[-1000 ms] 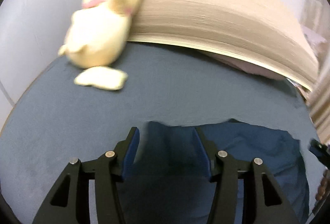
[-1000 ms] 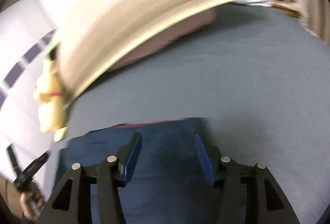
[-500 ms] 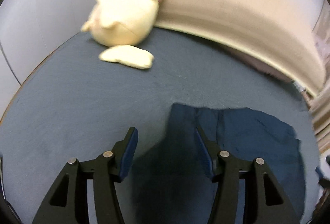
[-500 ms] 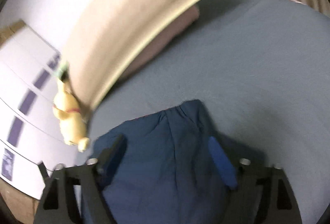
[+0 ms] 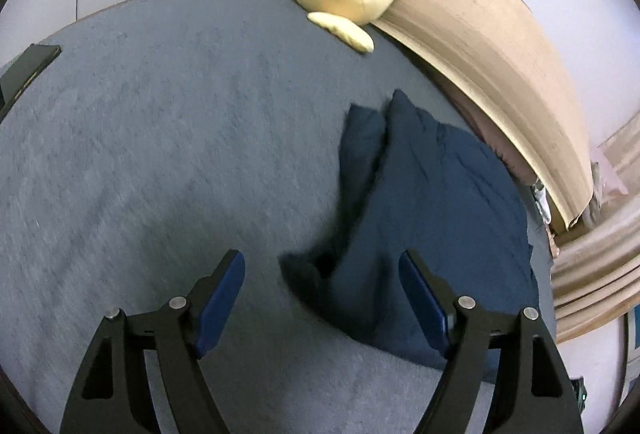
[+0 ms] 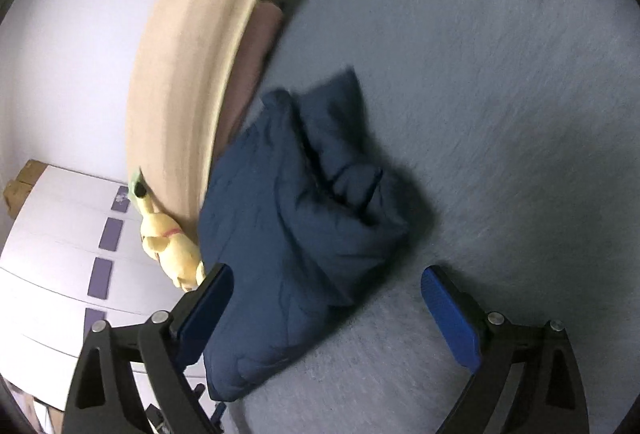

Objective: Fold large clothes

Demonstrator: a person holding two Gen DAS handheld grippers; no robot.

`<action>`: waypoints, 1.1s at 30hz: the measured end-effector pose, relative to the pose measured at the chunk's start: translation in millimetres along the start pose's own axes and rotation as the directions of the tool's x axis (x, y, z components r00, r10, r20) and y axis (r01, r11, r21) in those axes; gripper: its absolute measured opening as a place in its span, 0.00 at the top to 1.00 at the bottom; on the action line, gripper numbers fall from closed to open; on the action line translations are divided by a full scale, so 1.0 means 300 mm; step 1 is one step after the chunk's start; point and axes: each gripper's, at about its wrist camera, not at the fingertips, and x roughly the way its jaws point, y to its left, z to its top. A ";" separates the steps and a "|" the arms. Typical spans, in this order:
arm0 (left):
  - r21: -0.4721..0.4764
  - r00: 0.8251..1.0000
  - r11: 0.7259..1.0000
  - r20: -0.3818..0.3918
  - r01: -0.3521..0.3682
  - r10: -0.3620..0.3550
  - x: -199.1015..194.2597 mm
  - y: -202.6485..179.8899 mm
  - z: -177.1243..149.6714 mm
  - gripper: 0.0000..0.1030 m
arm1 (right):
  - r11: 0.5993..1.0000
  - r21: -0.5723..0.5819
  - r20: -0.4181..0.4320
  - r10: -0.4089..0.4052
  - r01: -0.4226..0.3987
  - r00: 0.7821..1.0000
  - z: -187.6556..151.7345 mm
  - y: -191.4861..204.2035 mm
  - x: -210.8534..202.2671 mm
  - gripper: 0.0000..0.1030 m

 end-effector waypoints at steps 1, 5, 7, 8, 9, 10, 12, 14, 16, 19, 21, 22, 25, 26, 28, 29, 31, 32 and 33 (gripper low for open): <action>0.025 1.000 1.000 -0.006 0.002 -0.002 0.018 -0.024 -0.005 0.23 | 1.000 -0.016 0.008 -0.019 0.019 1.000 0.008 0.005 0.013 0.07; 0.051 0.999 0.998 -0.014 -0.046 0.047 0.043 -0.075 -0.018 0.28 | 0.991 -0.097 0.034 -0.085 0.088 0.996 0.025 0.053 0.074 0.61; 0.068 0.997 0.996 -0.043 -0.059 0.062 0.076 -0.092 -0.008 0.58 | 0.981 -0.154 0.016 -0.115 0.116 0.993 0.022 0.080 0.081 0.73; 0.082 0.995 0.993 -0.053 -0.082 0.086 0.086 -0.102 -0.004 0.67 | 0.972 -0.190 0.018 -0.134 0.135 0.991 0.020 0.104 0.076 0.77; 0.089 0.994 0.991 -0.048 -0.095 0.099 0.098 -0.106 0.005 0.71 | 0.962 -0.225 0.028 -0.151 0.154 0.988 0.016 0.136 0.066 0.78; 0.102 0.993 0.989 -0.045 -0.104 0.109 0.103 -0.115 0.008 0.77 | 0.955 -0.250 0.040 -0.158 0.163 0.987 0.012 0.166 0.054 0.79; 0.111 0.991 0.986 -0.050 -0.122 0.128 0.125 -0.122 0.012 0.79 | 0.942 -0.282 0.057 -0.170 0.179 0.984 0.010 0.193 0.041 0.79; 0.118 0.990 0.985 -0.054 -0.126 0.133 0.141 -0.128 0.005 0.79 | 0.936 -0.282 0.043 -0.207 0.211 0.977 0.007 0.168 0.069 0.80; 0.127 0.990 0.984 -0.051 -0.128 0.135 0.146 -0.133 -0.008 0.79 | 0.945 -0.253 0.030 -0.205 0.206 0.978 0.011 0.122 0.062 0.78; 0.126 0.989 0.984 -0.052 -0.129 0.136 0.110 -0.125 -0.030 0.78 | 0.956 -0.206 0.047 -0.203 0.208 0.978 0.009 0.088 0.043 0.51; 0.112 0.991 0.986 -0.044 -0.123 0.129 0.093 -0.116 -0.035 0.75 | 0.965 -0.158 0.061 -0.203 0.210 0.977 0.011 0.070 0.013 0.29; 0.086 0.992 0.990 -0.047 -0.113 0.117 0.088 -0.111 -0.032 0.73 | 0.974 -0.128 0.080 -0.176 0.185 0.981 0.005 0.060 -0.016 0.21; 0.029 0.993 0.994 -0.045 -0.107 0.109 0.053 -0.088 -0.029 0.56 | 0.983 -0.127 0.106 -0.122 0.135 0.987 -0.044 0.070 -0.081 0.20; 0.030 0.993 0.993 -0.030 -0.110 0.111 0.034 -0.087 -0.029 0.54 | 0.983 -0.134 0.104 -0.109 0.123 0.989 -0.072 0.079 -0.093 0.20; 0.059 0.993 0.991 0.003 -0.122 0.122 0.001 -0.104 -0.028 0.53 | 0.984 -0.149 0.081 -0.081 0.093 0.993 -0.121 0.099 -0.096 0.20; 0.069 0.992 0.990 0.011 -0.123 0.123 -0.010 -0.117 -0.030 0.52 | 0.985 -0.153 0.069 -0.066 0.076 0.995 -0.141 0.107 -0.095 0.20; 0.078 0.993 0.990 0.023 -0.121 0.119 -0.037 -0.142 -0.037 0.51 | 0.986 -0.157 0.039 -0.043 0.049 0.998 -0.193 0.135 -0.068 0.20; 0.081 0.994 0.991 0.029 -0.111 0.109 -0.051 -0.162 -0.045 0.47 | 0.986 -0.163 0.025 -0.033 0.037 0.999 -0.216 0.150 -0.061 0.20; 0.084 0.994 0.991 0.032 -0.106 0.104 -0.063 -0.170 -0.052 0.43 | 0.985 -0.173 -0.004 -0.020 0.019 1.000 -0.244 0.174 -0.038 0.20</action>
